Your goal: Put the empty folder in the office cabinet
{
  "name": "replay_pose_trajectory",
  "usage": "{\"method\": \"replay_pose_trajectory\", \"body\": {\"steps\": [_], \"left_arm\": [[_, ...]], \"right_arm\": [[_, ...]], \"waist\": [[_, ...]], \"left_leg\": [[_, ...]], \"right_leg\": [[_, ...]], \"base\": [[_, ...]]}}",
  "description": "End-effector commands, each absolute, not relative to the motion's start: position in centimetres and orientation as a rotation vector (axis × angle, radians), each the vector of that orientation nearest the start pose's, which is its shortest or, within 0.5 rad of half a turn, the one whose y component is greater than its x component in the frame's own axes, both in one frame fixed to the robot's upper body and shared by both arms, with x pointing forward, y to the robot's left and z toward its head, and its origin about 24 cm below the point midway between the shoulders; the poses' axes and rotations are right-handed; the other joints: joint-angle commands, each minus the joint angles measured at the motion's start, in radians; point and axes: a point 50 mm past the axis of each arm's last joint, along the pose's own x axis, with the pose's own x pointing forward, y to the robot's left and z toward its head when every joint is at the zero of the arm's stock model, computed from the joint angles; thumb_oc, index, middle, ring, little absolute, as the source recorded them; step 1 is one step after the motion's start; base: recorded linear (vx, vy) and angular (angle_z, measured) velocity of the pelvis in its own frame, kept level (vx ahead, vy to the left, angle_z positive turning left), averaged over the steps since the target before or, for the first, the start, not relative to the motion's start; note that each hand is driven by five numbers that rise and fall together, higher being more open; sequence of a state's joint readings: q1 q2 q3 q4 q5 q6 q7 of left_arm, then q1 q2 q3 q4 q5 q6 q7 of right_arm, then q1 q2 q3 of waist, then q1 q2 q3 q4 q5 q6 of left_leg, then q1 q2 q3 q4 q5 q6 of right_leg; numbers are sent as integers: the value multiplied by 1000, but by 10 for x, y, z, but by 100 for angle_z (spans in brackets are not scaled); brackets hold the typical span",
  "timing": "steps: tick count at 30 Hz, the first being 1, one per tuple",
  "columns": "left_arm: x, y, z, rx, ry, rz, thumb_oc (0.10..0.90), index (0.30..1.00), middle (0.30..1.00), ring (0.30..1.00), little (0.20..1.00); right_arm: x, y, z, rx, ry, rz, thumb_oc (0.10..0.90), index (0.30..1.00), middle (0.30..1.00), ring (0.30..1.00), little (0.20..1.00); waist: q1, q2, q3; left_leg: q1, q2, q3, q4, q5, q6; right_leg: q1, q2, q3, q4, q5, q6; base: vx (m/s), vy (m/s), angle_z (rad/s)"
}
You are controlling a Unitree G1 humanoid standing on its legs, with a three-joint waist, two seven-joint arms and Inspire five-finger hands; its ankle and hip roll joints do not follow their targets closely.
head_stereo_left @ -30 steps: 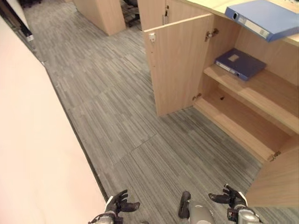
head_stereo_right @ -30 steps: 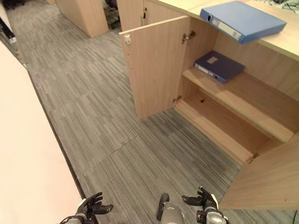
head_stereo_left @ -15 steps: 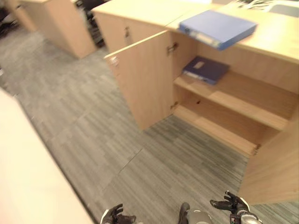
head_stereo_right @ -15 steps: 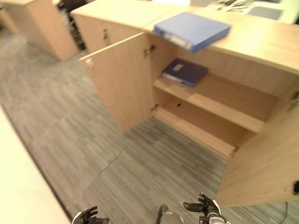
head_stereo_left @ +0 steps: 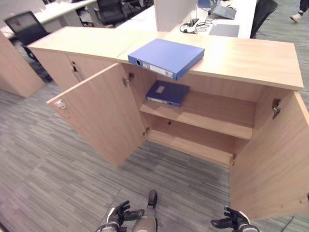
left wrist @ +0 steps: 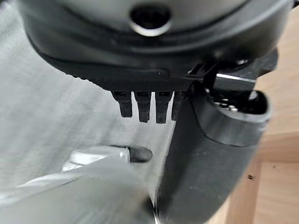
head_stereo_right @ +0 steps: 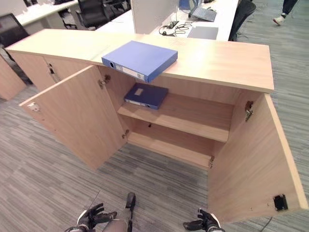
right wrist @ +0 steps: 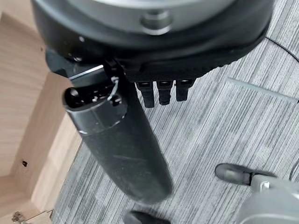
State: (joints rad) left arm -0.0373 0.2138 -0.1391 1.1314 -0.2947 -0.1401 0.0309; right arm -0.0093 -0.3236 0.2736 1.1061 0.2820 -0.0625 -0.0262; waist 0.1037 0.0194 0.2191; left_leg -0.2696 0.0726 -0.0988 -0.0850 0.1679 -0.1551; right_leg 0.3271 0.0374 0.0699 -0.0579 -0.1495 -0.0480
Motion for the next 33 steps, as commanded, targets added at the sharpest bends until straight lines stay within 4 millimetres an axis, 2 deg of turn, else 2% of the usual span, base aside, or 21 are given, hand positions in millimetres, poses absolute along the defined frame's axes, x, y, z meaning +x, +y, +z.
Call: {"method": "replay_pose_trajectory", "body": {"steps": [1, 4, 5, 8, 10, 12, 13, 14, 15, 16, 17, 19, 20, 21, 24, 26, 27, 28, 29, 32, 33], "left_arm": [[125, 232, -147, 74, 967, 195, 800, 900, 900, 900, 900], [111, 236, -151, 85, 1015, 205, 800, 900, 900, 900, 900], [110, 236, -151, 86, 1015, 205, 800, 900, 900, 900, 900], [111, 242, -150, 115, 1023, 198, 800, 900, 900, 900, 900], [114, 247, -147, 141, 1013, 196, 800, 900, 900, 900, 900], [116, 249, -146, 146, 1006, 197, 800, 900, 900, 900, 900], [121, 250, -143, 149, 983, 196, 800, 900, 900, 900, 900], [121, 250, -143, 149, 983, 196, 800, 900, 900, 900, 900], [127, 251, -141, 151, 962, 196, 800, 900, 900, 900, 900], [127, 251, -141, 151, 962, 196, 800, 900, 900, 900, 900], [132, 253, -138, 161, 946, 196, 800, 900, 900, 900, 900], [133, 254, -138, 163, 943, 196, 800, 900, 900, 900, 900], [133, 255, -138, 162, 948, 209, 800, 900, 900, 900, 900], [133, 255, -138, 155, 947, 212, 800, 900, 900, 900, 900], [130, 254, -139, 148, 954, 214, 800, 900, 900, 900, 900], [129, 253, -139, 147, 955, 210, 800, 900, 900, 900, 900], [127, 253, -140, 153, 962, 205, 800, 900, 900, 900, 900], [127, 253, -140, 153, 962, 206, 800, 900, 900, 900, 900], [128, 252, -140, 162, 964, 194, 800, 900, 900, 900, 900], [128, 251, -141, 170, 970, 183, 800, 900, 900, 900, 900], [127, 248, -142, 175, 971, 169, 800, 900, 900, 900, 900]], "right_arm": [[155, -254, -126, -282, 899, -60, 800, 900, 900, 900, 900], [149, -248, -130, -291, 924, -19, 800, 900, 900, 900, 900], [149, -248, -130, -291, 924, -19, 800, 900, 900, 900, 900], [145, -242, -134, -280, 945, -10, 800, 900, 900, 900, 900], [144, -238, -136, -238, 947, -24, 800, 900, 900, 900, 900], [146, -236, -136, -230, 941, -24, 800, 900, 900, 900, 900], [153, -232, -133, -220, 915, -18, 800, 900, 900, 900, 900], [153, -232, -133, -220, 915, -18, 800, 900, 900, 900, 900], [159, -230, -131, -214, 893, -15, 800, 900, 900, 900, 900], [159, -230, -131, -214, 893, -15, 800, 900, 900, 900, 900], [166, -227, -128, -214, 873, -9, 800, 900, 900, 900, 900], [166, -226, -128, -213, 869, -7, 800, 900, 900, 900, 900], [168, -225, -128, -216, 868, -5, 800, 900, 900, 900, 900], [167, -224, -129, -218, 870, -1, 800, 900, 900, 900, 900], [162, -225, -131, -231, 887, -3, 800, 900, 900, 900, 900], [160, -226, -132, -233, 893, -6, 800, 900, 900, 900, 900], [158, -228, -132, -229, 899, -17, 800, 900, 900, 900, 900], [158, -228, -132, -229, 899, -17, 800, 900, 900, 900, 900], [160, -230, -132, -223, 897, -35, 800, 900, 900, 900, 900], [157, -233, -133, -214, 911, -57, 800, 900, 900, 900, 900], [152, -235, -134, -208, 919, -68, 800, 900, 900, 900, 900]], "waist": [[59, -4, 18], [72, -12, -21], [73, -13, -22], [82, -51, -59], [73, -80, -84], [74, -88, -94], [74, -97, -101], [75, -98, -102], [70, -92, -101], [70, -93, -102], [62, -75, -94], [56, -68, -91], [53, -42, -76], [51, -27, -72], [36, 7, -58], [23, 3, -48], [12, 4, -38], [11, 4, -36], [-2, 1, -22], [-17, -6, -14], [-28, -11, -19]], "left_leg": [[-42, 17, -25, 43, 10, 45], [-8, 20, -80, 47, 29, 46], [-8, 18, -79, 47, 29, 46], [-28, 8, -44, 83, 51, 58], [-24, -15, 9, 116, 24, 84], [-23, -24, 28, 124, 7, 95], [-7, -40, 64, 122, -21, 117], [-8, -40, 66, 122, -22, 117], [14, -49, 84, 117, -47, 137], [14, -50, 84, 118, -47, 137], [54, -59, 96, 104, -73, 162], [82, -62, 99, 95, -86, 170], [148, -66, 117, 78, -113, 196], [173, -63, 126, 73, -124, 202], [250, -61, 133, 48, -151, 213], [284, -71, 135, 36, -165, 210], [310, -69, 137, 34, -179, 201], [311, -70, 136, 34, -179, 201], [328, -71, 128, 36, -195, 190], [346, -76, 113, 43, -213, 183], [357, -83, 105, 45, -217, 180]], "right_leg": [[-25, -45, 100, 165, -154, 80], [8, -62, 160, 152, -174, 94], [7, -63, 160, 152, -175, 95], [34, -113, 192, 152, -163, 127], [-7, -142, 199, 210, -76, 174], [-23, -151, 198, 225, -39, 191], [-59, -162, 190, 282, 70, 237], [-60, -163, 191, 282, 69, 237], [-118, -159, 162, 367, 148, 278], [-120, -159, 162, 370, 146, 278], [-177, -149, 124, 477, 220, 310], [-200, -148, 96, 527, 233, 310], [-250, -177, 5, 644, 297, 310], [-267, -179, -29, 680, 309, 310], [-364, -177, -85, 730, 280, 287], [-398, -197, -121, 701, 225, 277], [-417, -217, -181, 598, 145, 256], [-415, -218, -182, 598, 144, 256], [-445, -223, -216, 474, 96, 235], [-432, -227, -193, 362, 91, 241], [-407, -211, -141, 316, 84, 237]], "base": [[283, 71, -117], [325, 124, -122], [543, 235, -100], [365, 175, -50], [391, 213, -40], [222, 137, -24], [244, 161, -15], [302, 231, -27], [146, 115, -27], [277, 273, -34], [134, 158, -13], [207, 221, -14], [282, 305, -16], [271, 321, -25], [206, 189, -30], [190, 56, -17], [132, -15, -6], [227, -31, 0], [154, -46, 7], [131, -44, 7], [93, -18, 34]]}}
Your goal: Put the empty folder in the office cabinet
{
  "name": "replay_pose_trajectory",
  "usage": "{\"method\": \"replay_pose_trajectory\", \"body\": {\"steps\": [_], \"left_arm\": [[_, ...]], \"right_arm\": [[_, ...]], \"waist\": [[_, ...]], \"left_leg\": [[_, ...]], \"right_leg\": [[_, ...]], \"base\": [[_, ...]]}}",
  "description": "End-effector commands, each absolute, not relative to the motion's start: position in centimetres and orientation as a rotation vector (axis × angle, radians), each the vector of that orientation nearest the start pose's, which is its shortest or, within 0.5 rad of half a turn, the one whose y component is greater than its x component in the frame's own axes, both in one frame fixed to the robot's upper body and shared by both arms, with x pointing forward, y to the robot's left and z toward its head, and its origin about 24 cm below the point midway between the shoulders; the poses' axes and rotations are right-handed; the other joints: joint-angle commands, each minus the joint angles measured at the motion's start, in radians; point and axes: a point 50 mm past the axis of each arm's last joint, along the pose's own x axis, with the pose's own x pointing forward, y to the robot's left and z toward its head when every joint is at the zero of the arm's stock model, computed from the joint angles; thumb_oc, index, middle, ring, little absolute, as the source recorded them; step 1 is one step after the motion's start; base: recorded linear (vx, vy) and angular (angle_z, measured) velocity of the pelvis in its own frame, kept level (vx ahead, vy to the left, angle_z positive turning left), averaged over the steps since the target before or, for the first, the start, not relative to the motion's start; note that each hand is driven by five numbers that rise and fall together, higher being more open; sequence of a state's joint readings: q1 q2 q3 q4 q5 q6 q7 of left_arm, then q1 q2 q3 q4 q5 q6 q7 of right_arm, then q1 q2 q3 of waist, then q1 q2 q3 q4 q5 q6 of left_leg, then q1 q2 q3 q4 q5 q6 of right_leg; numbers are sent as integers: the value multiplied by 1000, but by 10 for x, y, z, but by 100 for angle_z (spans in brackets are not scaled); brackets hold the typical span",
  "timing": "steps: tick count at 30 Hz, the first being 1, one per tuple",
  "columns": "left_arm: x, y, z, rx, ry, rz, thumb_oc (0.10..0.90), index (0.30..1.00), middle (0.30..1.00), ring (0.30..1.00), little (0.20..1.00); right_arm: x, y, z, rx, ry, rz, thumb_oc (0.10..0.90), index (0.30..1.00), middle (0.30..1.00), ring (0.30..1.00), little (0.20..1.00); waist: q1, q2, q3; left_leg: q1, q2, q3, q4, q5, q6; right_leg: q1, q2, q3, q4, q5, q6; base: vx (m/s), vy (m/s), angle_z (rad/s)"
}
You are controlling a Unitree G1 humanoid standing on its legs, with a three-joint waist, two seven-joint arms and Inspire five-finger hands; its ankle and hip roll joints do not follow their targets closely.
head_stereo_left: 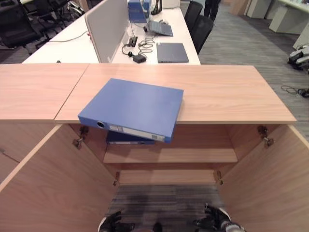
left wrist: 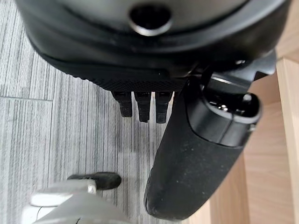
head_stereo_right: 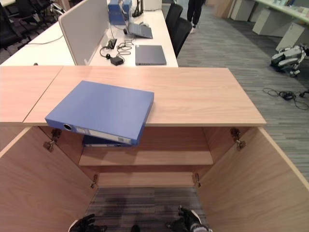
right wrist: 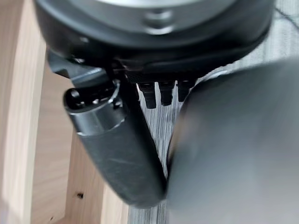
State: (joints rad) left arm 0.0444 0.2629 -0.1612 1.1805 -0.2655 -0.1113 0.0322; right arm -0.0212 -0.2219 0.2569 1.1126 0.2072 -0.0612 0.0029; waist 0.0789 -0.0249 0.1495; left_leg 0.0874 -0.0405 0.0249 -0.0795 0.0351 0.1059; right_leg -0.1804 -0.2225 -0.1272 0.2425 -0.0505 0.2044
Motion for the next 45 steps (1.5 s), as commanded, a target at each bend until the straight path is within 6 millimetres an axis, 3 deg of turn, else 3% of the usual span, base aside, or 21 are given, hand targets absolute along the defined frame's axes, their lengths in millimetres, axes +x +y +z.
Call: {"method": "replay_pose_trajectory", "body": {"steps": [1, 5, 17, 25, 28, 30, 31, 32, 33, 34, 40, 44, 45], "left_arm": [[126, 247, -143, 174, 972, 166, 800, 900, 900, 900, 900], [120, 246, -145, 182, 992, 155, 800, 900, 900, 900, 900], [116, 239, -148, 181, 1007, 132, 800, 900, 900, 900, 900], [141, 237, -134, 180, 861, 164, 800, 900, 900, 900, 900], [153, 236, -122, 128, 754, 223, 800, 900, 900, 900, 900], [159, 224, -110, -80, 634, 310, 800, 900, 900, 900, 900], [159, 224, -110, -80, 634, 310, 800, 900, 900, 900, 900], [164, 210, -92, -289, 509, 366, 800, 900, 900, 900, 900], [164, 210, -92, -289, 509, 366, 800, 900, 900, 900, 900], [169, 208, -74, -309, 420, 347, 800, 900, 900, 900, 900], [192, 226, -17, 49, 152, 300, 800, 900, 900, 900, 900], [209, 238, 25, 316, -63, 405, 800, 900, 900, 900, 900], [209, 238, 25, 320, -65, 408, 800, 900, 900, 900, 900]], "right_arm": [[150, -237, -134, -210, 925, -72, 800, 900, 900, 900, 900], [144, -239, -136, -204, 937, -76, 800, 900, 900, 900, 900], [139, -242, -136, -237, 952, -47, 800, 900, 900, 900, 900], [129, -243, -139, -232, 970, -64, 800, 900, 900, 900, 900], [127, -242, -140, -225, 961, -81, 800, 900, 900, 900, 900], [126, -240, -140, -210, 949, -106, 800, 900, 900, 900, 900], [126, -240, -140, -210, 950, -106, 800, 900, 900, 900, 900], [130, -239, -137, -206, 922, -114, 800, 900, 900, 900, 900], [130, -239, -137, -206, 922, -114, 800, 900, 900, 900, 900], [131, -240, -135, -213, 912, -112, 800, 900, 900, 900, 900], [125, -240, -136, -220, 907, -134, 800, 900, 900, 900, 900], [129, -230, -136, -262, 878, -94, 800, 900, 900, 900, 900], [130, -230, -136, -262, 876, -94, 800, 900, 900, 900, 900]], "waist": [[-4, 32, 43], [-11, 32, 22], [-1, 17, -14], [26, 2, -22], [47, -9, -23], [69, -18, -23], [68, -18, -22], [81, -24, -20], [81, -24, -19], [89, -26, -16], [115, -33, -16], [128, -31, -21], [127, -31, -19]], "left_leg": [[5, 26, -20, 38, -85, -82], [22, 29, -19, 28, -86, -88], [41, 62, -40, 2, -74, -127], [35, 83, -69, -2, -56, -151], [31, 86, -85, -3, -50, -156], [24, 88, -101, -4, -44, -160], [25, 88, -101, -4, -45, -160], [16, 89, -112, -7, -37, -163], [18, 89, -112, -6, -38, -163], [3, 89, -119, -8, -23, -163], [-3, 90, -142, -8, -36, -178], [2, 94, -148, -8, -39, -188], [-4, 93, -148, -8, -26, -187]], "right_leg": [[117, 49, 74, -2, -17, -18], [154, 55, 107, -30, -28, -25], [263, 64, 48, -160, -33, -47], [322, 77, 18, -215, -42, -64], [343, 81, -1, -236, -43, -67], [360, 84, -18, -265, -36, -69], [362, 84, -18, -265, -37, -69], [369, 87, -31, -287, -27, -69], [371, 87, -31, -288, -27, -69], [366, 89, -37, -299, -12, -68], [381, 87, -46, -329, -15, -67], [390, 89, -48, -330, -22, -68], [384, 88, -48, -330, -9, -67]], "base": [[91, -16, 42], [83, -38, 11], [16, -96, 0], [-3, -80, 11], [-15, -62, 21], [-19, -70, 19], [-39, -72, 25], [-31, -53, 23], [-98, -75, 16], [-68, -37, 12], [-1, -58, 19], [11, -35, 4], [34, -40, 0]]}}
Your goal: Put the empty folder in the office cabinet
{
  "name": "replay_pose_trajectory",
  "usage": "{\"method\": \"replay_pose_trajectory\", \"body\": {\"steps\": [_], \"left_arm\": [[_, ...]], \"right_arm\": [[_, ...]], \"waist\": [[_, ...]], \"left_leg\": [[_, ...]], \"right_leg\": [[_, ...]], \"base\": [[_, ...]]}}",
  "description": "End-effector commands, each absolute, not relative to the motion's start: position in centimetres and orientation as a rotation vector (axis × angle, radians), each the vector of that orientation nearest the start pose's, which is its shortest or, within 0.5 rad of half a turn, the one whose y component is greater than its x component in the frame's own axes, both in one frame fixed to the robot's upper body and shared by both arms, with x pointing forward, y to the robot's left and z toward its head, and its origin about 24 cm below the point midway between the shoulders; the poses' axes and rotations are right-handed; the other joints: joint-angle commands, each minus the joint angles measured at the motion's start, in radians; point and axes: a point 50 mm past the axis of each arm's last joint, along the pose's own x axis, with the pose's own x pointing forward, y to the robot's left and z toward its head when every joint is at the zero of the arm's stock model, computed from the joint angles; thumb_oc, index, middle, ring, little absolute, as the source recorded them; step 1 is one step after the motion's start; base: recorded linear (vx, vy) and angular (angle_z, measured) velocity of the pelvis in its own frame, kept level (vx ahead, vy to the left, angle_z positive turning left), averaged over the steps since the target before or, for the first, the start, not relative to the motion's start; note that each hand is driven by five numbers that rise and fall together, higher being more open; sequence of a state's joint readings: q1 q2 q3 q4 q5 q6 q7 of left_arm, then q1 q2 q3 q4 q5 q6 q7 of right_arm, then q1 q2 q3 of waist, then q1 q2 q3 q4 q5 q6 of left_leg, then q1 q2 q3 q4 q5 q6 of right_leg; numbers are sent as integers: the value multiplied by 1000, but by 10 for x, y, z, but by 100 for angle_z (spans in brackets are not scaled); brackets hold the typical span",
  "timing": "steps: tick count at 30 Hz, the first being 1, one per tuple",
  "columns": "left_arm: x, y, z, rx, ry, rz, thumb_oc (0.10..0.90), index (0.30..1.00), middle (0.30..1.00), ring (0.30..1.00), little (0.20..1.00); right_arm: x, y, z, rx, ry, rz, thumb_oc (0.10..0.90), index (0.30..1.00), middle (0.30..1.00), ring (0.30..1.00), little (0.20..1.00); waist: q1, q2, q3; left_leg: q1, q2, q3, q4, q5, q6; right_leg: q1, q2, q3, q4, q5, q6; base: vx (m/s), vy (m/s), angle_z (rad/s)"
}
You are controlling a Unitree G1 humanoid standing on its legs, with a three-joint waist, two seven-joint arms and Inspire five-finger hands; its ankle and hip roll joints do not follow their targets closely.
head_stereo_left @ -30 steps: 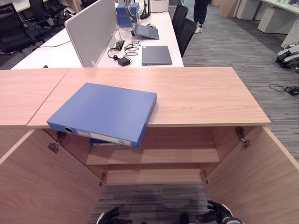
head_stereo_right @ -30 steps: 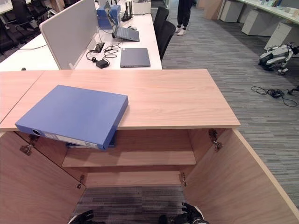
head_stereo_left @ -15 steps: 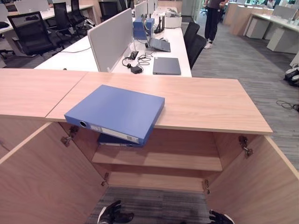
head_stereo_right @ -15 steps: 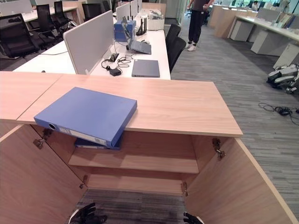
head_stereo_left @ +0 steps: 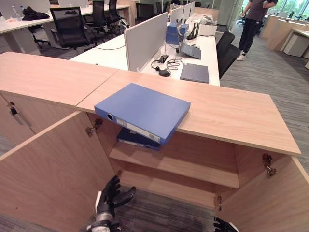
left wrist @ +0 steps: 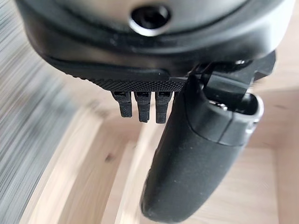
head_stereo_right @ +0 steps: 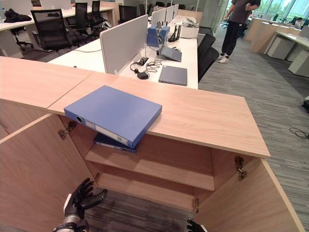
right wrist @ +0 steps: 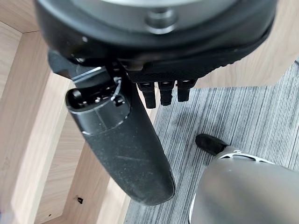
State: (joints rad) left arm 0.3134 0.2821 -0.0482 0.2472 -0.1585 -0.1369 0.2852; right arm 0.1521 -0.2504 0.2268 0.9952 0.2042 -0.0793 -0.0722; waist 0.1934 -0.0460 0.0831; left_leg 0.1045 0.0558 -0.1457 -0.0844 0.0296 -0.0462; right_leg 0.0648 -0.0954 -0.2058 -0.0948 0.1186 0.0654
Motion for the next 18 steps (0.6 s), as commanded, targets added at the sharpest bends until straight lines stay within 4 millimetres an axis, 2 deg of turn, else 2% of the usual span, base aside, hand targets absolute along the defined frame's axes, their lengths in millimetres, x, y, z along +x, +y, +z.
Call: {"method": "replay_pose_trajectory", "body": {"steps": [1, 4, 8, 9, 10, 11, 12, 15, 16, 18], "left_arm": [[216, 240, 45, 430, -162, 444, 800, 900, 900, 900, 900], [222, 247, 86, 693, -377, 489, 800, 900, 900, 900, 900], [222, 252, 100, 832, -454, 503, 800, 900, 900, 900, 900], [221, 258, 110, 944, -504, 511, 800, 900, 900, 900, 900], [221, 258, 110, 946, -504, 511, 800, 900, 900, 900, 900], [222, 266, 122, 1076, -558, 522, 800, 900, 900, 900, 900], [222, 268, 128, 1132, -580, 515, 800, 900, 900, 900, 900], [222, 272, 136, 1200, -613, 514, 800, 900, 900, 900, 900], [222, 274, 153, 1330, -685, 477, 800, 900, 900, 900, 900], [222, 274, 159, 1366, -714, 466, 800, 900, 900, 900, 900]], "right_arm": [[132, -227, -136, -289, 870, -68, 800, 900, 900, 900, 900], [133, -218, -137, -297, 867, -26, 800, 900, 900, 900, 900], [133, -218, -137, -299, 867, -13, 800, 900, 900, 900, 900], [131, -220, -138, -294, 874, -15, 800, 900, 900, 900, 900], [131, -220, -138, -293, 874, -14, 800, 900, 900, 900, 900], [127, -221, -139, -277, 886, -13, 800, 900, 900, 900, 900], [126, -223, -139, -271, 891, -14, 800, 900, 900, 900, 900], [124, -223, -140, -266, 897, -10, 800, 900, 900, 900, 900], [121, -228, -139, -269, 897, -1, 800, 900, 900, 900, 900], [121, -230, -139, -272, 897, 2, 800, 900, 900, 900, 900]], "waist": [[14, -7, 40], [7, 1, 34], [0, 7, 33], [-4, 12, 32], [-4, 11, 32], [-10, 18, 34], [-12, 22, 34], [-15, 25, 35], [-19, 40, 34], [-22, 41, 33]], "left_leg": [[-9, 0, 23, -3, -36, -38], [0, 5, 29, -3, -29, -41], [7, 11, 33, -3, -28, -44], [10, 13, 34, -3, -28, -47], [10, 13, 34, -3, -29, -47], [12, 15, 32, -3, -27, -50], [12, 16, 31, -3, -26, -50], [13, 17, 30, -3, -25, -52], [14, 22, 31, -3, -22, -56], [15, 23, 31, -3, -21, -58]], "right_leg": [[147, -37, 29, 8, -191, 71], [147, -34, 30, 8, -183, 70], [151, -27, 30, 8, -186, 67], [153, -24, 26, 10, -189, 66], [154, -24, 26, 10, -189, 65], [156, -21, 25, 12, -191, 65], [155, -20, 25, 13, -192, 65], [155, -19, 24, 13, -193, 65], [156, -15, 22, 16, -197, 64], [157, -14, 22, 16, -198, 64]], "base": [[39, -33, 2], [31, -38, 4], [14, -34, -1], [0, 0, 0], [0, 0, 0], [0, 0, 0], [0, 0, 0], [0, 0, 0], [0, 0, 0], [0, 0, 0]]}}
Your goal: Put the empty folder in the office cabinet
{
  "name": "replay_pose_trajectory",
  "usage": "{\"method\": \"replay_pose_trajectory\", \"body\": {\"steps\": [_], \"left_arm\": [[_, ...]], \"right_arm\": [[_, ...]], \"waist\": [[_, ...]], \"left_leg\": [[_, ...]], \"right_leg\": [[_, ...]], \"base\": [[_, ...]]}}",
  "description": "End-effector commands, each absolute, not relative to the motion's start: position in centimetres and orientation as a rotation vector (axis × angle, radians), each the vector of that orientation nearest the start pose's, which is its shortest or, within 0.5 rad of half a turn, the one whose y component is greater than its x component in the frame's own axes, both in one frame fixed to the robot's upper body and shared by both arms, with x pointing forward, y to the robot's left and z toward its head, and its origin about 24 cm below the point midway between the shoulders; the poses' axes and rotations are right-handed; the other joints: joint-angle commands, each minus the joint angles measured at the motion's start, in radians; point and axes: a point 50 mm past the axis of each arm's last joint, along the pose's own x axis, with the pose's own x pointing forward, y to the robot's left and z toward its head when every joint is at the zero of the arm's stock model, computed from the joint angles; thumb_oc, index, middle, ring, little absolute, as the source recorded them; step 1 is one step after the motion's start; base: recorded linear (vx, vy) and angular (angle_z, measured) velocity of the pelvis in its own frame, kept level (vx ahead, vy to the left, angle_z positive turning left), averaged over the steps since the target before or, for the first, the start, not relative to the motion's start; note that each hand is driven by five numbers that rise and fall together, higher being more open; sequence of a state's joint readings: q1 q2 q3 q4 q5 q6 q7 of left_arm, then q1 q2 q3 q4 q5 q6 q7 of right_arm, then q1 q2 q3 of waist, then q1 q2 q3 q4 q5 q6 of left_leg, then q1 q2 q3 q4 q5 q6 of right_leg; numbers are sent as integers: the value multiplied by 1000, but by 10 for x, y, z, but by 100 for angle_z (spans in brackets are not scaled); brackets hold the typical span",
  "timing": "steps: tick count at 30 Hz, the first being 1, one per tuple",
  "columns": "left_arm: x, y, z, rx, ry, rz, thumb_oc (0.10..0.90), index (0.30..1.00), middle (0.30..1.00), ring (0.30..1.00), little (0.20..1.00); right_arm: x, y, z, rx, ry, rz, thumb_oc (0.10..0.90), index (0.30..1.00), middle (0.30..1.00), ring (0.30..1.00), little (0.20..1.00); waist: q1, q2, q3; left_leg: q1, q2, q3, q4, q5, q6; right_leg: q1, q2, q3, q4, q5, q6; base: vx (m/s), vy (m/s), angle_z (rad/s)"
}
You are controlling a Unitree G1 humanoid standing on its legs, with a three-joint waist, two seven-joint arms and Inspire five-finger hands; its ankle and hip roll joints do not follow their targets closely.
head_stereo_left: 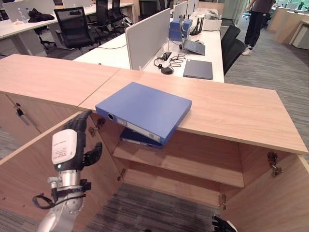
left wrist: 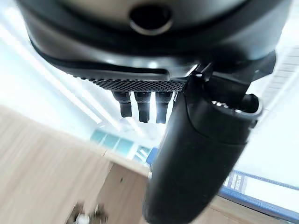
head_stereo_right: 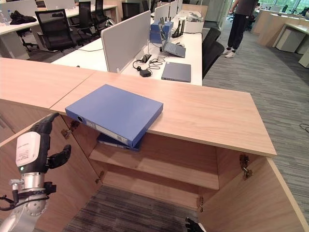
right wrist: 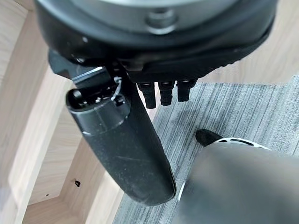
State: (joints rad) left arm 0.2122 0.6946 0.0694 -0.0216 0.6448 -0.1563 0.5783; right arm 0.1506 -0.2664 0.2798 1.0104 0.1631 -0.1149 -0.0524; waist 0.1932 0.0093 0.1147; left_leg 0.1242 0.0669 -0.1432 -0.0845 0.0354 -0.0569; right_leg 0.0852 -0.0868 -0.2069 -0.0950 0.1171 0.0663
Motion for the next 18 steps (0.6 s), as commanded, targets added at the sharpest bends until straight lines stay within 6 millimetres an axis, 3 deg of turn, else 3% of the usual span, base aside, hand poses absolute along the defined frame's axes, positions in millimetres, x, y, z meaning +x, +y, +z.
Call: {"method": "replay_pose_trajectory", "body": {"steps": [1, 4, 6, 18], "left_arm": [[222, 275, 167, 1417, -751, 463, 800, 900, 900, 900, 900], [222, 274, 172, 1436, -776, 453, 800, 900, 900, 900, 900], [220, 269, 186, 1468, -845, 412, 800, 900, 900, 900, 900], [221, 265, 196, 1431, -872, 363, 800, 900, 900, 900, 900]], "right_arm": [[123, -231, -137, -279, 888, 6, 800, 900, 900, 900, 900], [123, -233, -137, -286, 888, 6, 800, 900, 900, 900, 900], [122, -237, -136, -290, 889, 2, 800, 900, 900, 900, 900], [119, -236, -139, -299, 907, 12, 800, 900, 900, 900, 900]], "waist": [[-26, -7, 1], [-30, -3, 0], [-37, 6, -3], [-55, 21, -6]], "left_leg": [[-5, 13, 29, -3, -25, -49], [-5, 14, 29, -3, -23, -51], [-7, 16, 32, -3, -20, -53], [-8, 23, 45, -3, -17, -58]], "right_leg": [[135, -20, 23, 17, -196, 64], [135, -18, 23, 17, -198, 63], [134, -15, 22, 17, -200, 62], [132, -13, 30, 13, -199, 62]], "base": [[0, 0, 0], [0, 0, 0], [0, 0, 0], [0, 0, 0]]}}
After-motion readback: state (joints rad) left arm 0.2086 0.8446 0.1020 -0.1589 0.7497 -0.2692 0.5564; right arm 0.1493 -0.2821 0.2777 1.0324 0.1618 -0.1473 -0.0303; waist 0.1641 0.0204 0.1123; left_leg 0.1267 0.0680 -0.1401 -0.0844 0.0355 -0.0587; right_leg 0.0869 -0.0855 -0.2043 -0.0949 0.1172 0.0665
